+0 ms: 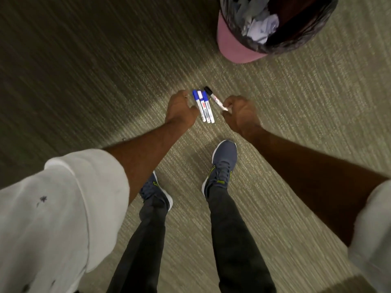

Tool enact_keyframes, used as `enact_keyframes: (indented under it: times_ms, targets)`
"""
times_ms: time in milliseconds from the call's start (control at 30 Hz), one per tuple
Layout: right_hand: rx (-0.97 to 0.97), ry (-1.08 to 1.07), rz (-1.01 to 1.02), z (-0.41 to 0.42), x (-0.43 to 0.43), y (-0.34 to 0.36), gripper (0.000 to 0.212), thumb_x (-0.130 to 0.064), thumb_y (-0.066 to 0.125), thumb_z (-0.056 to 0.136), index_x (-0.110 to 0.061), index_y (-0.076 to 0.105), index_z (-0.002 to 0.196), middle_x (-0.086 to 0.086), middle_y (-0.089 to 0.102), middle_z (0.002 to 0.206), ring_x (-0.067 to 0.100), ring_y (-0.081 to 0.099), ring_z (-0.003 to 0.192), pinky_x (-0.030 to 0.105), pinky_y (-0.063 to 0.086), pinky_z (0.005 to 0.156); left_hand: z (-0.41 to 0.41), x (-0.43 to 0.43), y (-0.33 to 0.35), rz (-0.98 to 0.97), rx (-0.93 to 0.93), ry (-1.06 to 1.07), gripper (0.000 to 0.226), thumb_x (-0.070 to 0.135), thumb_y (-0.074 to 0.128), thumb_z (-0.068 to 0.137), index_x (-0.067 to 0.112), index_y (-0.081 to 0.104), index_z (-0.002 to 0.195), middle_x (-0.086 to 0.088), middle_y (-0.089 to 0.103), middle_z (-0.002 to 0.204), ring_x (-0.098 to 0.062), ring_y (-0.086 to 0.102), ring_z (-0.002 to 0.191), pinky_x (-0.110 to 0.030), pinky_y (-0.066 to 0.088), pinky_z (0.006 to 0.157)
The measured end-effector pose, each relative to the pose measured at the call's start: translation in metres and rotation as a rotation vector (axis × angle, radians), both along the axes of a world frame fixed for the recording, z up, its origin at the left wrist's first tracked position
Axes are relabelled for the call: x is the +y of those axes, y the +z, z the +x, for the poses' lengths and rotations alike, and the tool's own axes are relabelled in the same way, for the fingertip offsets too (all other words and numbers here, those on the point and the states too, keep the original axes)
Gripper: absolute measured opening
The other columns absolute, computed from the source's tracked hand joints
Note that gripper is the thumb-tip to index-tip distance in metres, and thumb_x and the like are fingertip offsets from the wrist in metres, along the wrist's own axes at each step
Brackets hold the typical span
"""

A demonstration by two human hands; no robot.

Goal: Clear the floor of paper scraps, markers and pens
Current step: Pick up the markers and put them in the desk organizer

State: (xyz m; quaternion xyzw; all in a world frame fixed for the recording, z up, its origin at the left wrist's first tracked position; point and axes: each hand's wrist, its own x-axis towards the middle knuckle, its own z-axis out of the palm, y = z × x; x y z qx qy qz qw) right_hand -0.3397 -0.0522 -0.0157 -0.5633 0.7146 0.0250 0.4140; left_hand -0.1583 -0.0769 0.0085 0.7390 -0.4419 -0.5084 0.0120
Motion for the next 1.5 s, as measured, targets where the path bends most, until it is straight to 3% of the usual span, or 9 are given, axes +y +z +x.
enact_keyframes:
  times_ms: [267,467,600,700,867,1033,1200,1367,1500]
  targets:
    - [0.082,0.065,0.012,0.003,0.017,-0.077,0.037,-0.023,0.071,0.087,-0.006,0.061,0.117,0.016,0.059,0.121,0.032,0.059,0.109,0.03,0.04,0.089,0.002,0.014,-0.078,0.051,0.017,-0.063,0.051,0.017,0.065,0.092,0.008,0.049,0.139,-0.014,0.057,0.138,-0.026,0.055,0.127,-0.03,0.047,0.104]
    - [0.144,0.04,0.0,0.02,0.005,-0.148,0.053,-0.018,0.067,0.085,-0.005,0.048,0.133,0.017,0.051,0.132,0.037,0.055,0.118,0.042,0.048,0.096,-0.019,0.013,-0.156,0.132,-0.04,-0.014,0.051,0.022,0.064,0.093,0.006,0.049,0.139,-0.013,0.053,0.144,-0.027,0.051,0.134,-0.033,0.044,0.11]
    - [0.181,0.011,0.004,0.029,0.0,-0.185,0.069,-0.039,0.07,0.085,-0.009,0.041,0.139,0.014,0.044,0.138,0.035,0.047,0.126,0.046,0.046,0.101,-0.039,0.006,-0.197,0.115,-0.066,0.075,0.045,0.026,0.068,0.092,0.005,0.057,0.13,-0.011,0.062,0.134,-0.025,0.062,0.122,-0.029,0.049,0.093]
    - [0.241,0.025,-0.097,0.034,-0.003,-0.198,0.064,-0.05,0.064,0.087,-0.01,0.045,0.134,0.012,0.047,0.134,0.032,0.049,0.124,0.047,0.047,0.1,-0.04,0.006,-0.216,0.074,-0.092,0.159,0.052,0.03,0.07,0.089,0.004,0.053,0.13,-0.012,0.062,0.133,-0.023,0.064,0.118,-0.03,0.051,0.093]
    - [0.231,0.042,-0.161,0.036,-0.012,-0.206,0.05,-0.035,0.061,0.094,-0.011,0.044,0.134,0.01,0.047,0.136,0.028,0.05,0.121,0.038,0.047,0.094,-0.041,0.008,-0.223,-0.049,-0.035,0.23,0.049,0.017,0.078,0.08,0.006,0.054,0.12,-0.011,0.063,0.122,-0.023,0.066,0.106,-0.028,0.05,0.081]
    - [0.31,0.082,-0.144,0.038,-0.022,-0.208,0.038,-0.016,0.047,0.102,-0.006,0.042,0.137,0.015,0.048,0.137,0.03,0.053,0.119,0.039,0.052,0.093,-0.048,-0.002,-0.223,-0.112,-0.061,0.165,0.036,0.012,0.071,0.084,0.007,0.059,0.118,-0.009,0.067,0.117,-0.022,0.066,0.106,-0.031,0.053,0.086]
    - [0.336,0.171,-0.086,0.038,-0.032,-0.205,0.045,-0.015,0.05,0.104,0.001,0.033,0.142,0.019,0.044,0.141,0.029,0.052,0.124,0.034,0.048,0.1,-0.044,-0.004,-0.22,-0.117,-0.078,0.117,0.037,0.009,0.07,0.084,0.009,0.061,0.119,-0.009,0.068,0.117,-0.023,0.066,0.108,-0.03,0.051,0.089]
    - [0.118,0.008,0.046,0.041,-0.034,-0.187,0.055,-0.033,0.049,0.103,-0.001,0.034,0.145,0.019,0.045,0.14,0.03,0.053,0.121,0.037,0.044,0.098,-0.031,0.0,-0.205,-0.03,-0.033,0.08,0.034,0.012,0.068,0.086,0.005,0.063,0.119,-0.012,0.066,0.123,-0.025,0.064,0.114,-0.025,0.046,0.084]
    - [-0.042,-0.087,0.054,0.048,-0.014,-0.16,0.044,-0.029,0.052,0.102,-0.002,0.047,0.136,0.015,0.061,0.114,0.028,0.06,0.098,0.028,0.041,0.076,-0.008,0.016,-0.174,0.103,0.053,0.057,0.028,0.012,0.071,0.085,0.003,0.068,0.113,-0.015,0.07,0.116,-0.028,0.068,0.109,-0.032,0.055,0.092]
